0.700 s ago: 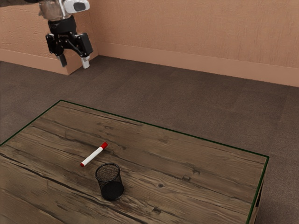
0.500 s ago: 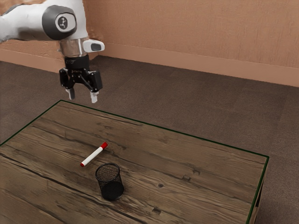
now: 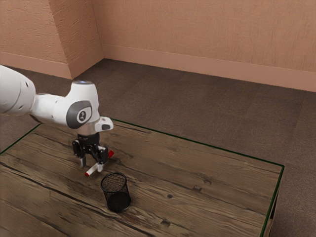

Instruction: Put the marker into the pen holder.

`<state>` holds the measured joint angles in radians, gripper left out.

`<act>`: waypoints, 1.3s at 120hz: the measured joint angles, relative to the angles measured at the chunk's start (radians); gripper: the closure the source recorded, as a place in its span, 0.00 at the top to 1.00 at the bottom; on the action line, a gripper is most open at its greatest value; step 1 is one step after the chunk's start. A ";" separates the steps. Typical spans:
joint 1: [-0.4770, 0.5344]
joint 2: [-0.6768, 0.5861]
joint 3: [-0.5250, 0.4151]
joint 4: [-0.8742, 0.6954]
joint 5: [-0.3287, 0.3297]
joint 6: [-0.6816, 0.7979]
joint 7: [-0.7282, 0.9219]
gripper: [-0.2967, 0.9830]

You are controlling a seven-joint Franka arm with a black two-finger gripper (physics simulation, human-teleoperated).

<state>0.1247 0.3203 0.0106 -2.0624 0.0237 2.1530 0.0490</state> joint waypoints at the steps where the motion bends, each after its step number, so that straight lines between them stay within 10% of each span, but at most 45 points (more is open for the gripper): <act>1: 0.001 -0.001 -0.002 -0.002 0.003 0.008 0.004 0.63; 39: 0.012 -0.057 -0.034 -0.129 0.094 0.215 0.133 0.32; 100: 0.019 -0.057 -0.035 -0.127 0.096 0.266 0.219 0.20; 156: -0.179 -0.663 -0.182 -0.344 0.074 -0.171 0.012 0.18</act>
<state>-0.0540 -0.3424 -0.1716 -2.4064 0.0974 1.9818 0.0606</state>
